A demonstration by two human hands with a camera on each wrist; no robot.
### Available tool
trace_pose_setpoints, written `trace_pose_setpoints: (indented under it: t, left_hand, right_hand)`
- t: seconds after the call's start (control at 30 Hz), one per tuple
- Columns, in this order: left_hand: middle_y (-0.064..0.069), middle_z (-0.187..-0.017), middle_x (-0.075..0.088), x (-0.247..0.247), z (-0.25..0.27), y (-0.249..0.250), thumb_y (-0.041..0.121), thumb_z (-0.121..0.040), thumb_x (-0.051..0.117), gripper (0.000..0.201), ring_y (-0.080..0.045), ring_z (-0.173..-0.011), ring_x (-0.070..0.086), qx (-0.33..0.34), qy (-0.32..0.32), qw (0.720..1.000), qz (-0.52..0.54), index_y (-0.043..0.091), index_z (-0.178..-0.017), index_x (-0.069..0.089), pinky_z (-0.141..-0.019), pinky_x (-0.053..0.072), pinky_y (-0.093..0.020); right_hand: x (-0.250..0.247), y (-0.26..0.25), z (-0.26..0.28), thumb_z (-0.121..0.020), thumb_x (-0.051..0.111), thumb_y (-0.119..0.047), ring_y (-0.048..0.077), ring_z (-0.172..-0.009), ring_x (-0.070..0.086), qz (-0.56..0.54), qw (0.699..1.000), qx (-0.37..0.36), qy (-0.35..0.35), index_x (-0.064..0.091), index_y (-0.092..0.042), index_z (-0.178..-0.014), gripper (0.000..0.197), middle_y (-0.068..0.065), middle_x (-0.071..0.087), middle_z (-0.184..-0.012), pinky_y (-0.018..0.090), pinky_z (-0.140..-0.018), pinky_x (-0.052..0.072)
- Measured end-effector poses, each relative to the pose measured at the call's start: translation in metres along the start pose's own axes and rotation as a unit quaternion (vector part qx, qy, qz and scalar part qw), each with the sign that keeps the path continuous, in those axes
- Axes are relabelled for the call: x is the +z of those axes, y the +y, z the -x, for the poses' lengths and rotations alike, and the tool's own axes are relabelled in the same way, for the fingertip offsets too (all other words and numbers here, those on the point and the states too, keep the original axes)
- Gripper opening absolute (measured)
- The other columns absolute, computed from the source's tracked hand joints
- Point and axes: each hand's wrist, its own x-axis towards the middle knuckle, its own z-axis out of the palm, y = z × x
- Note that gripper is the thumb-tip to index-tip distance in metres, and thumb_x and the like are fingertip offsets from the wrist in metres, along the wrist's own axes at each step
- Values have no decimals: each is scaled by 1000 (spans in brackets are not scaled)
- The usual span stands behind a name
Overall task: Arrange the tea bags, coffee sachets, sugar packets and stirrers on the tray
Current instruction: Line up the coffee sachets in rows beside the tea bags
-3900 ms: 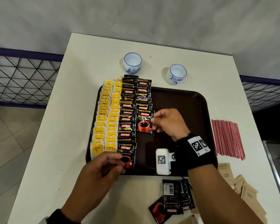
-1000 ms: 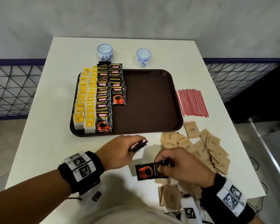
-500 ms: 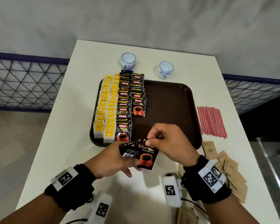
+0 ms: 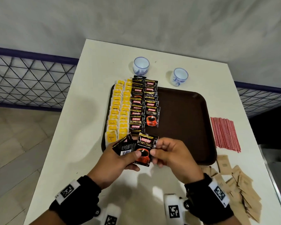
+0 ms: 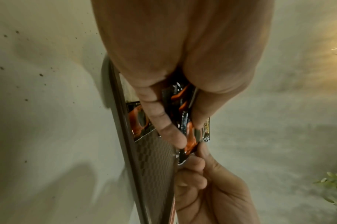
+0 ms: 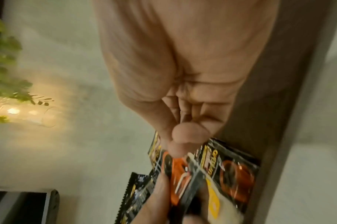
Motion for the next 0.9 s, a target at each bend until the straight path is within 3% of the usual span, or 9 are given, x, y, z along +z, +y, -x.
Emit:
trace_pose_setpoints:
  t: [0.1, 0.17, 0.33, 0.57, 0.73, 0.9]
  left_hand:
    - [-12, -109, 77, -2, -4, -2, -1, -92, 67, 38, -34, -94, 76, -4, 19, 1000, 12, 13, -127, 63, -65, 61, -36]
    - [-10, -111, 77, -4, -4, -1, 2, -93, 67, 37, -31, -97, 76, -6, 10, 1000, 3, 15, -127, 64, -69, 62, -38]
    - [-7, -112, 77, -20, -1, 2, 3, -95, 63, 34, -29, -100, 75, -8, 12, 1000, -3, 19, -126, 66, -77, 64, -44]
    - [-11, -114, 76, -50, 7, -1, 3, -94, 64, 35, -30, -104, 74, -6, 45, 999, -8, 16, -126, 68, -77, 64, -43]
    - [-11, -111, 77, -54, 12, -4, 13, -85, 78, 38, -28, -100, 74, 1, 57, 998, -14, 15, -122, 71, -77, 64, -46]
    - [-11, -111, 77, -52, 15, -7, 5, -92, 65, 33, -29, -100, 74, -13, 66, 998, -13, 16, -123, 71, -79, 63, -47]
  right_hand:
    - [8, 10, -2, -89, 66, 5, 24, -54, 56, -43, 998, 2, 35, 67, -4, -82, 12, 19, 61, -62, 28, -50, 47]
    - [8, 11, -5, -90, 64, 6, 24, -54, 56, -51, 997, -6, 59, 70, -8, -79, 18, 18, 61, -61, 27, -49, 47]
    - [-40, -10, -28, -89, 63, 7, 19, -50, 54, -63, 981, -57, 174, 65, -7, -82, 16, 12, 61, -59, 23, -45, 42]
    - [-64, -8, -71, -88, 68, 4, 19, -56, 62, 5, 988, 27, 149, 66, 4, -94, 6, 15, 63, -68, 23, -47, 47]
    - [-49, -1, -93, -89, 67, 5, 18, -55, 63, 18, 989, 59, 133, 65, 0, -91, 6, 12, 63, -67, 22, -46, 49]
    - [-41, -1, -101, -88, 68, 5, 19, -54, 63, 33, 987, 65, 145, 64, -2, -89, 8, 13, 63, -67, 23, -46, 49]
